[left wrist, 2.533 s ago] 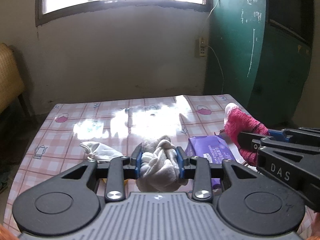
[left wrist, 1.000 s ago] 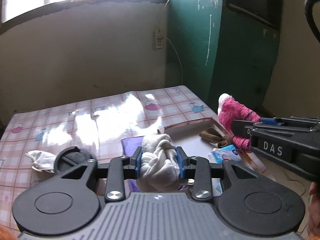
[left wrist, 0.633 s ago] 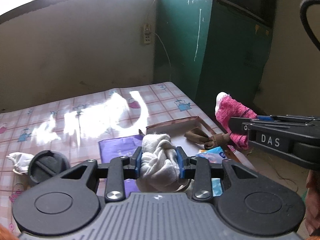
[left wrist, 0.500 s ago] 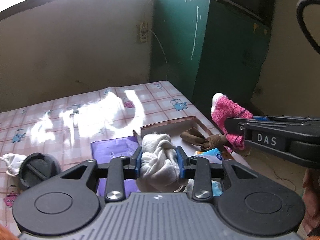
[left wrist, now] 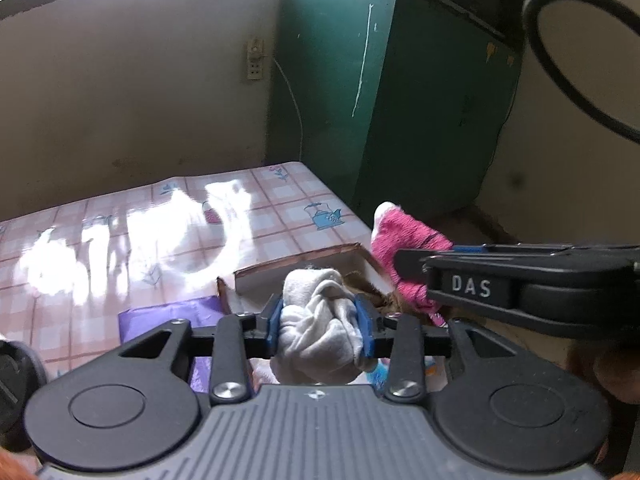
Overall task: Organize soft objects
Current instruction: 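Lower both socks into the cardboard box and open both tools, then move both tools back over the tape roll and mesh bag on the table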
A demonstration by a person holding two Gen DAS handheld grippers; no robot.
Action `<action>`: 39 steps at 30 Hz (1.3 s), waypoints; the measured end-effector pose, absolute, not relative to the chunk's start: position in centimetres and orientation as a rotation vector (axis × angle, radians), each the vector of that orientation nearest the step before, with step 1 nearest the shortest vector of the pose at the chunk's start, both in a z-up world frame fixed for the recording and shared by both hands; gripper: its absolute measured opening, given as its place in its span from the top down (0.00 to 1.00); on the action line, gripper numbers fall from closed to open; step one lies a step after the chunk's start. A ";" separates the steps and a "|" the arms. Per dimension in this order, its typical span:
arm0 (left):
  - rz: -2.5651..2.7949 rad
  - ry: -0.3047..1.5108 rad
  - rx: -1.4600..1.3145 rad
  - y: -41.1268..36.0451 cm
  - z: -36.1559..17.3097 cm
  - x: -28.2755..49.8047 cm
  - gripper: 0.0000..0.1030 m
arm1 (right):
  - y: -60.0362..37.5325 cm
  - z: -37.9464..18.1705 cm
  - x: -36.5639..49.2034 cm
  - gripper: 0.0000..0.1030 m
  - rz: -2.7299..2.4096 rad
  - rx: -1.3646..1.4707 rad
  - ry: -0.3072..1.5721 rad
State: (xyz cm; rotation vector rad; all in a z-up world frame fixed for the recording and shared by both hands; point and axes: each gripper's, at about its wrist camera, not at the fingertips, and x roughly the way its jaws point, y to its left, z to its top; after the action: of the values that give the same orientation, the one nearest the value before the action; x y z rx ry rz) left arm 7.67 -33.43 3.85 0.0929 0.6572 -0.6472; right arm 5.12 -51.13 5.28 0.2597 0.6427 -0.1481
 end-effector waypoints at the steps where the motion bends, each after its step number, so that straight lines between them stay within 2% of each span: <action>1: -0.660 0.659 0.093 -33.6 3.8 7.9 0.57 | -51.2 5.3 5.3 0.73 -0.150 0.262 0.643; 3: -0.664 0.662 0.099 -33.9 3.5 8.2 0.55 | -51.4 5.1 5.7 0.67 -0.152 0.268 0.645; 4: -0.671 0.658 0.092 -34.0 3.4 8.3 0.42 | -51.5 4.9 5.9 0.63 -0.150 0.274 0.643; 5: -0.677 0.654 0.082 -33.9 3.3 8.4 0.27 | -51.6 4.9 5.9 0.52 -0.146 0.281 0.639; 7: -0.664 0.635 0.067 -33.5 3.4 8.4 0.24 | -51.8 4.8 6.0 0.42 -0.147 0.295 0.628; 8: -0.664 0.633 0.062 -33.4 3.4 8.5 0.22 | -51.8 4.9 5.9 0.41 -0.144 0.299 0.625; 15: -0.601 0.613 0.066 -31.8 5.1 7.8 0.21 | -51.0 6.4 4.0 0.40 -0.154 0.283 0.583; 20: -0.535 0.616 0.110 -30.0 6.5 6.8 0.19 | -49.4 7.7 1.9 0.34 -0.183 0.236 0.557; 39: -0.391 0.598 0.095 -22.2 9.1 4.0 0.19 | -41.1 9.8 -0.9 0.33 -0.086 0.197 0.555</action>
State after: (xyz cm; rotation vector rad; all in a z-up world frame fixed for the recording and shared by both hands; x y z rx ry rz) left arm 3.97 -22.22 9.13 0.0947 0.5980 -0.3911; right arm -0.90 -41.15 9.81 0.1969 0.5550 -0.0859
